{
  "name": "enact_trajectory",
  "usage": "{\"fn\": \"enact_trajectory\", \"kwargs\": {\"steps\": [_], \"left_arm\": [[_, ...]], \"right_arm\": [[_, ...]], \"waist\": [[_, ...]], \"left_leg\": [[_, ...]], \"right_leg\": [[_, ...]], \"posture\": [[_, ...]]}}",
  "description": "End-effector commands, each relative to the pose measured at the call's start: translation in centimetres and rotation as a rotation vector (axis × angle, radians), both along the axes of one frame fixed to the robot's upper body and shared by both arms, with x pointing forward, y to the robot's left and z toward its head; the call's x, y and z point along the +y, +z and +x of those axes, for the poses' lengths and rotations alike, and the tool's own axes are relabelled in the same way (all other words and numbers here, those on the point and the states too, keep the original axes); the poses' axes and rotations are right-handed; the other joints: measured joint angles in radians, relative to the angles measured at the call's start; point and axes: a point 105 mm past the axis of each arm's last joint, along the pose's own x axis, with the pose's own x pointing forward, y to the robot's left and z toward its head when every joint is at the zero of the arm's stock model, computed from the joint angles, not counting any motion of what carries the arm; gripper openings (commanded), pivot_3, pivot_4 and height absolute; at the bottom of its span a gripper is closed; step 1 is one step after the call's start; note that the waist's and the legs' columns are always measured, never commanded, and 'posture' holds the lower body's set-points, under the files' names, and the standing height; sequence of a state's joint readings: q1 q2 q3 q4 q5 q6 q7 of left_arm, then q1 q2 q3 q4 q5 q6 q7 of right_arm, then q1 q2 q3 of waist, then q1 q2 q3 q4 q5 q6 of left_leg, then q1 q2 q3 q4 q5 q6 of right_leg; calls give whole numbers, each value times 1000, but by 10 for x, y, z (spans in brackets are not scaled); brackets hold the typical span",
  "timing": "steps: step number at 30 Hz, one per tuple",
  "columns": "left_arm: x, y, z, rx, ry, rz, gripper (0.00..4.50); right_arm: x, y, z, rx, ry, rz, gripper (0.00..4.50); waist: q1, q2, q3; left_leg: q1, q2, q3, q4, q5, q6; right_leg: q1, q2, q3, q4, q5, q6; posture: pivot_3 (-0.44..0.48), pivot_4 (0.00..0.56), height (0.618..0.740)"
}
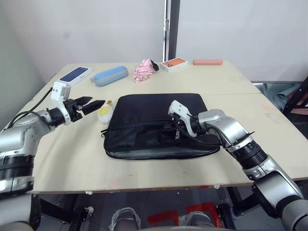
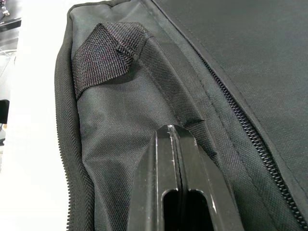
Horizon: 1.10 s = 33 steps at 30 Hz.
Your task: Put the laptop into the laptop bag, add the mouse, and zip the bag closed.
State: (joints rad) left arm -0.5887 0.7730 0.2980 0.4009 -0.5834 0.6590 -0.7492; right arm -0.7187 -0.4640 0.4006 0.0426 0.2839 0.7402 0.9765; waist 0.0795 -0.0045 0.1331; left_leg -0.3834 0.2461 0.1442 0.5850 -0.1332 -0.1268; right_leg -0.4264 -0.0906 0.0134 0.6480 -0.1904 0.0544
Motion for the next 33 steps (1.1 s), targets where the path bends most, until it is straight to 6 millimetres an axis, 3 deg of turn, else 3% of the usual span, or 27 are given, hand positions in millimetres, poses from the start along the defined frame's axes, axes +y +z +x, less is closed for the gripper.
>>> {"fn": "enact_trajectory", "kwargs": {"steps": [1,10,14,18,27,33], "left_arm": [[20,-9,21,54,169,32,4500],[5,-49,42,221,186,59,4500],[-5,-56,45,240,140,48,4500],[-8,-60,43,249,106,51,3348],[-6,-51,35,225,73,33,127],[-5,-36,5,193,-24,1,27]], "right_arm": [[-12,-17,7,37,-69,-69,17],[-15,-16,9,31,-102,-62,17],[-15,-16,8,32,-109,-60,17],[-16,-15,7,33,-123,-51,0],[-18,-17,5,37,-137,-52,0],[-18,-18,5,39,-140,-56,0]], "waist": [[-1,0,0],[6,-1,0],[6,-1,0],[9,-1,0],[12,-1,0],[5,0,1]], "left_leg": [[0,0,0,0,0,0],[-1,0,0,0,0,-2],[-1,0,0,-3,0,-2],[-1,0,0,-6,0,-3],[-1,0,0,-8,0,-3],[-1,0,1,-12,0,-4]], "right_leg": [[0,0,0,0,0,0],[0,0,0,-4,0,0],[0,0,0,-6,0,0],[0,0,0,-8,0,0],[0,0,-1,-11,0,0],[-1,0,-1,-15,0,0]], "posture": [[0,150,740],[0,150,740],[0,150,740],[0,150,740],[0,150,740],[0,150,740]]}}
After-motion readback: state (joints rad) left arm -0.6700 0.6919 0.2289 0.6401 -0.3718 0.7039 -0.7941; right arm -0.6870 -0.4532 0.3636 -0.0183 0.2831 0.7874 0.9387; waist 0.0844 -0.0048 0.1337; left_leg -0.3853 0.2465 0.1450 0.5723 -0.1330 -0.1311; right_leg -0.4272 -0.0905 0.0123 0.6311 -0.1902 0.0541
